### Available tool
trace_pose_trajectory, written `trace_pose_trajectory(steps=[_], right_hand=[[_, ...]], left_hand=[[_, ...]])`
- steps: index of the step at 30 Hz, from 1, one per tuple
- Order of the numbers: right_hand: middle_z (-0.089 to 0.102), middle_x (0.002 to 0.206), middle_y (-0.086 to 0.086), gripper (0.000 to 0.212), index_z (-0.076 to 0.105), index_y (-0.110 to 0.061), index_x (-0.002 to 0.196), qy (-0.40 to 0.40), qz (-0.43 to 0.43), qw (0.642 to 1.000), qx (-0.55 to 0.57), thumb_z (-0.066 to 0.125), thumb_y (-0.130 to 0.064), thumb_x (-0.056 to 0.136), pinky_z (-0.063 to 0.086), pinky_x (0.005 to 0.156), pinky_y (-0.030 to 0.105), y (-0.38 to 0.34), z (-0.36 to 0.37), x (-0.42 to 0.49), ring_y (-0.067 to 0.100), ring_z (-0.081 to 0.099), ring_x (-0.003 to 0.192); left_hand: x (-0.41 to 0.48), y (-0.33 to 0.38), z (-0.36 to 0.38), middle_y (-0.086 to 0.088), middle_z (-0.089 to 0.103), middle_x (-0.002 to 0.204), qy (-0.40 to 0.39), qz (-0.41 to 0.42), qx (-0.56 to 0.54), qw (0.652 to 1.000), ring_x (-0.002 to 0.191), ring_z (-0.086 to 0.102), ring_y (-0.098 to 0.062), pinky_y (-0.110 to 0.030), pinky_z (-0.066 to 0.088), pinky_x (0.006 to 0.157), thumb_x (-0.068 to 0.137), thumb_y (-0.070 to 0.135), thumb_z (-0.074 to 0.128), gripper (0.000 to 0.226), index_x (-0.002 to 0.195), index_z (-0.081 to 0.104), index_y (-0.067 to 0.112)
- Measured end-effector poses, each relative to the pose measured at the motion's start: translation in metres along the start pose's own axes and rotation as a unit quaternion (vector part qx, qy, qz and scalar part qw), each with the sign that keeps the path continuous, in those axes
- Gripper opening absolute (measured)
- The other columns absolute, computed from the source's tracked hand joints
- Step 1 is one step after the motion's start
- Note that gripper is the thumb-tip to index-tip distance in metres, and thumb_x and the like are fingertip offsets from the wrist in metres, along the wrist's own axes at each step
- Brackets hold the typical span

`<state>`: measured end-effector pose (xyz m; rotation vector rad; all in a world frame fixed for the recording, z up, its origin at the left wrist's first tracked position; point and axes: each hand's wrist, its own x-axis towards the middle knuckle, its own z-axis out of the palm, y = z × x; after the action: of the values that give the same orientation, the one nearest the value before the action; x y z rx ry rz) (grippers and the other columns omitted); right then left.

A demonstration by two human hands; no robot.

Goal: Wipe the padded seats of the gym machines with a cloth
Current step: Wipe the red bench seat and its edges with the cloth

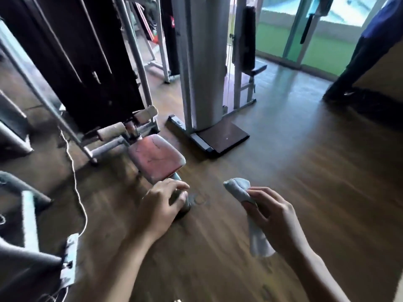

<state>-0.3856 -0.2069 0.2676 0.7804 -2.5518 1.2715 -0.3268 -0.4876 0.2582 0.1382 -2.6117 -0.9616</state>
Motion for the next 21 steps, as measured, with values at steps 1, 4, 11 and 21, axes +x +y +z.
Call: trace_pose_trajectory(steps=[1, 4, 11, 21], right_hand=[[0.068, 0.108, -0.017, 0.016, 0.072, -0.030, 0.103, -0.011, -0.010, 1.000, 0.006, 0.066, -0.039, 0.092, 0.054, 0.079, 0.030, 0.004, 0.003, 0.011, 0.006, 0.067, 0.095], [0.069, 0.108, -0.013, 0.021, 0.073, -0.024, 0.105, -0.047, -0.040, 0.998, 0.012, 0.064, -0.039, 0.094, 0.054, 0.078, 0.030, 0.013, 0.020, 0.049, 0.011, 0.068, 0.094], [0.068, 0.106, -0.012, 0.015, 0.073, -0.021, 0.105, -0.117, -0.095, 0.988, 0.021, 0.068, -0.031, 0.095, 0.053, 0.079, 0.032, 0.019, 0.089, 0.158, 0.012, 0.066, 0.094], [0.068, 0.105, -0.013, 0.012, 0.072, -0.024, 0.105, -0.193, -0.128, 0.972, 0.031, 0.071, -0.027, 0.093, 0.055, 0.076, 0.035, 0.030, 0.186, 0.300, 0.010, 0.066, 0.092]], left_hand=[[0.001, -0.003, -0.002, 0.021, 0.066, 0.097, 0.009, -0.012, 0.005, 1.000, 0.092, 0.061, -0.001, -0.031, 0.052, 0.086, 0.089, 0.034, 0.060, 0.014, 0.099, 0.069, 0.032], [0.008, -0.020, -0.008, 0.021, 0.066, 0.094, 0.035, -0.036, 0.026, 0.998, 0.089, 0.060, -0.001, -0.031, 0.051, 0.085, 0.089, 0.039, 0.056, 0.019, 0.099, 0.070, 0.031], [0.059, -0.077, -0.019, 0.021, 0.065, 0.095, 0.090, -0.095, 0.048, 0.990, 0.089, 0.060, -0.004, -0.018, 0.044, 0.084, 0.089, 0.038, 0.054, 0.020, 0.099, 0.070, 0.032], [0.151, -0.178, -0.035, 0.022, 0.064, 0.094, 0.127, -0.170, 0.060, 0.975, 0.088, 0.058, -0.003, -0.020, 0.045, 0.081, 0.088, 0.043, 0.050, 0.023, 0.098, 0.069, 0.034]])
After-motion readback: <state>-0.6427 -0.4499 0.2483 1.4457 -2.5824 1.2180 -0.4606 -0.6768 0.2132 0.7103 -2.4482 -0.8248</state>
